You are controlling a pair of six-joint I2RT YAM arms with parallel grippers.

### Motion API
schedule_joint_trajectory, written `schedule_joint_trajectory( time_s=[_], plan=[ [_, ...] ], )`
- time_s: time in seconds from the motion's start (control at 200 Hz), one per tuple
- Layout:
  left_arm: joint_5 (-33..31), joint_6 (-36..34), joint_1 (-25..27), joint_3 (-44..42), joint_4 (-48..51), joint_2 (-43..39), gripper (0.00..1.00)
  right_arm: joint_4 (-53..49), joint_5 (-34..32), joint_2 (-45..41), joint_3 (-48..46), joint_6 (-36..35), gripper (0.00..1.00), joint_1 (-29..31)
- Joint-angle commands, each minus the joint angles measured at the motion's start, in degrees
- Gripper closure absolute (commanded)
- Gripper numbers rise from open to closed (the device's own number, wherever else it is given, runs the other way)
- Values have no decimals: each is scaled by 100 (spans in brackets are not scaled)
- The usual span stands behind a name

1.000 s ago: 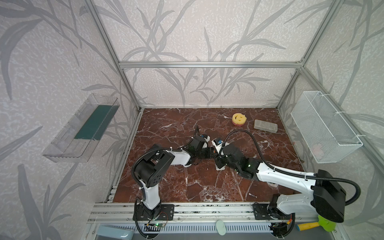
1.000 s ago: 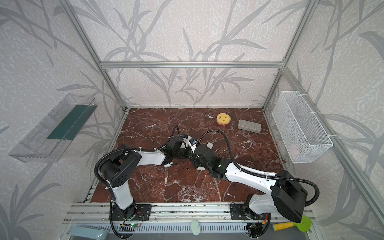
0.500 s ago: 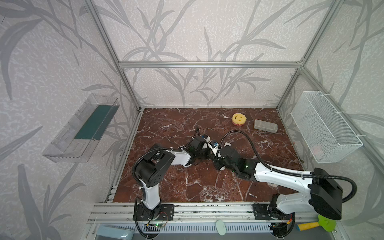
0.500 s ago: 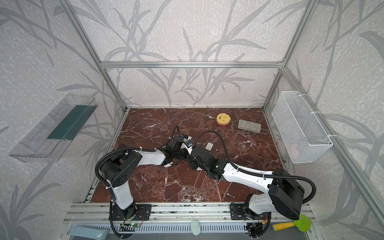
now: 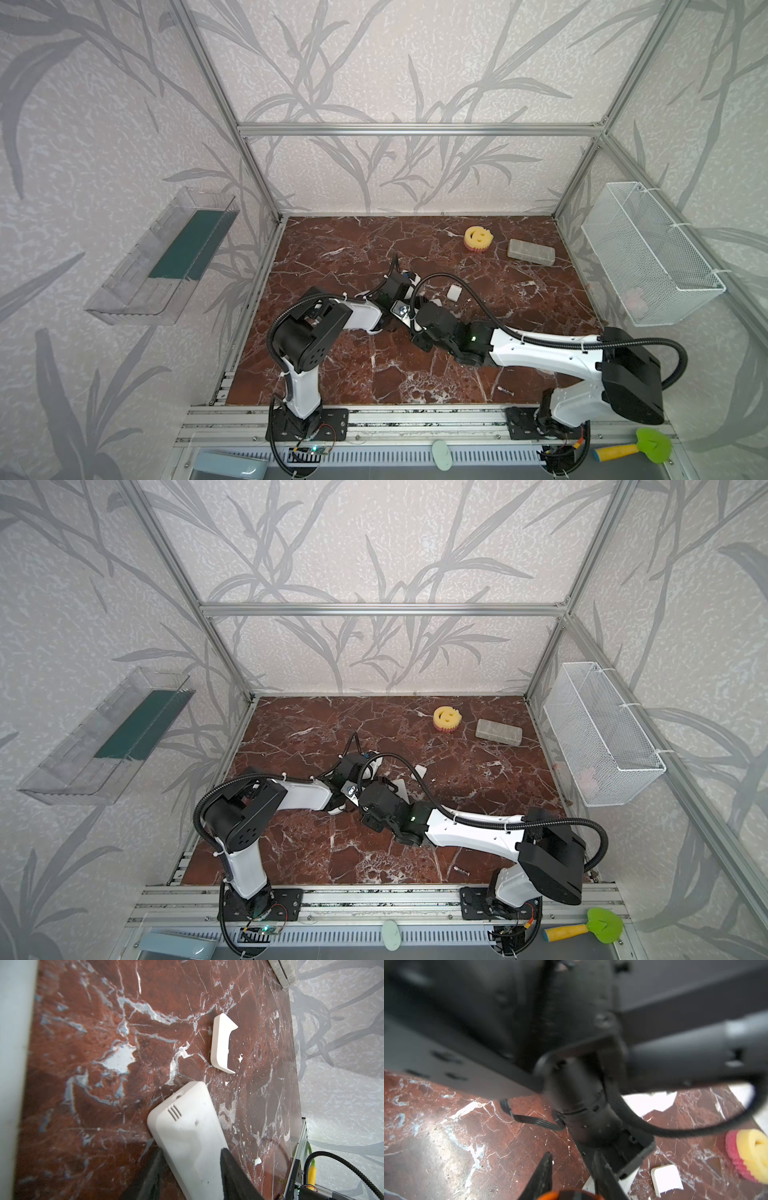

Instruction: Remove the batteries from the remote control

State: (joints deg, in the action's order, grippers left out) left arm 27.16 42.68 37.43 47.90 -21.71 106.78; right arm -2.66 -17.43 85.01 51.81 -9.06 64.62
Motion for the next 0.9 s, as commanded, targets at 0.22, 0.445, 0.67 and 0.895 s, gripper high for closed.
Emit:
schedule_joint_trajectory(
  time_s=[0.22,0.445,0.67,0.895],
  plan=[
    [79,72,32,-4,387,236,54,-392,-192,420,415,-873,100,365],
    [110,83,35,-38,379,247,55,-607,-419,593,564,-1097,100,472],
    [167,83,35,-34,378,283,56,-543,-729,777,601,-1482,100,611],
    [218,92,36,-44,377,316,57,-488,-865,924,645,-1936,100,727]
  ],
)
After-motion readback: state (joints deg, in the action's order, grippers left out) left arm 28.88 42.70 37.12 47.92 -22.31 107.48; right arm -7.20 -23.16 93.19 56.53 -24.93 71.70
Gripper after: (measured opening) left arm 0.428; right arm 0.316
